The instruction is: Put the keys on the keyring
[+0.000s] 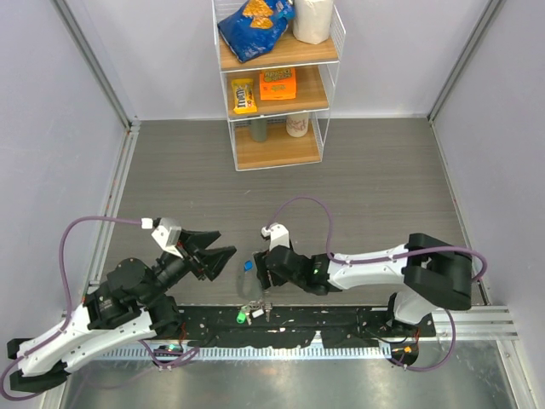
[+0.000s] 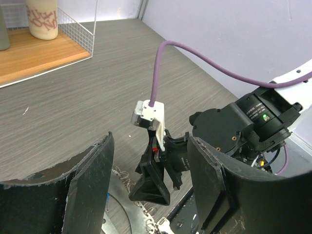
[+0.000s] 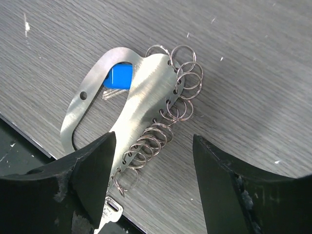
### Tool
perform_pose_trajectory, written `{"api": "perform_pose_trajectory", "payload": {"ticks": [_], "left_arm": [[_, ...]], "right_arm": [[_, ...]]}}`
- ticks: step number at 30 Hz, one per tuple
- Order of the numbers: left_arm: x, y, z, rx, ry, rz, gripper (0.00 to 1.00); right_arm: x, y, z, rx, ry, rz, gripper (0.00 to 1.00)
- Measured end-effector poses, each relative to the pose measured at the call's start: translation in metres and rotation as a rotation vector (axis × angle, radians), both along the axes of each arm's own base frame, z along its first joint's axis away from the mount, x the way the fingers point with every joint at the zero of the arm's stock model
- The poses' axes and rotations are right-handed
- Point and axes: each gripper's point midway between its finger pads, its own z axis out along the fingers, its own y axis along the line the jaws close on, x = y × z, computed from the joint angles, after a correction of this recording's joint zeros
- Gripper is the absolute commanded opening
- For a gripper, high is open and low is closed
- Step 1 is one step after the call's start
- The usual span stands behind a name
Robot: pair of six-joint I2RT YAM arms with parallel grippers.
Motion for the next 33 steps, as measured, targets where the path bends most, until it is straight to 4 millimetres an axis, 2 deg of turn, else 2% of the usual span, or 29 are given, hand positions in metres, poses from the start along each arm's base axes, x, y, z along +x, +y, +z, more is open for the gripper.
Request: {"api": "perform_pose_trajectory", "payload": {"ticks": [4, 9, 11, 14, 15, 16, 17, 21, 27, 29, 33], "left_arm": [[0.001, 0.0, -0.007, 0.012, 0.005, 0.007, 0.68], [0.002, -0.001, -0.01, 0.02, 0.007, 0.006, 0.68], [0.002, -0.001, -0.01, 0.022, 0.005, 0.006, 0.68], [0.002, -0.002, -0.011, 0.028, 0.004, 0.006, 0.69], [0.003, -0.002, -0.012, 0.034, 0.002, 0.006, 0.69], [0.003, -0.002, -0.012, 0.04, 0.002, 0.006, 0.69], [0.003, -0.003, -0.013, 0.045, 0.002, 0.006, 0.69], [0.004, -0.004, -0.015, 0.057, 0.003, 0.006, 0.69], [0.005, -0.006, -0.018, 0.069, 0.005, 0.006, 0.7], [0.005, -0.006, -0.018, 0.072, 0.004, 0.006, 0.7], [0.006, -0.006, -0.019, 0.079, 0.001, 0.007, 0.7]], "right_arm": [[0.0, 0.003, -0.019, -0.006, 0.058, -0.03, 0.7], [0.012, 0.02, -0.017, 0.085, 0.094, -0.067, 0.62], [0.016, 0.025, -0.016, 0.12, 0.112, -0.075, 0.49], [0.02, 0.03, -0.019, 0.152, 0.138, -0.08, 0.22], [0.021, 0.032, -0.021, 0.158, 0.146, -0.083, 0.18], [0.022, 0.033, -0.022, 0.162, 0.149, -0.081, 0.08], [0.022, 0.037, -0.023, 0.176, 0.16, -0.084, 0.05], [0.027, 0.045, -0.016, 0.213, 0.15, -0.08, 0.05], [0.045, 0.033, -0.011, 0.183, 0.093, -0.07, 0.05], [0.054, 0.026, -0.001, 0.168, 0.053, -0.056, 0.05], [0.071, 0.02, 0.035, 0.169, -0.043, -0.013, 0.05]]}}
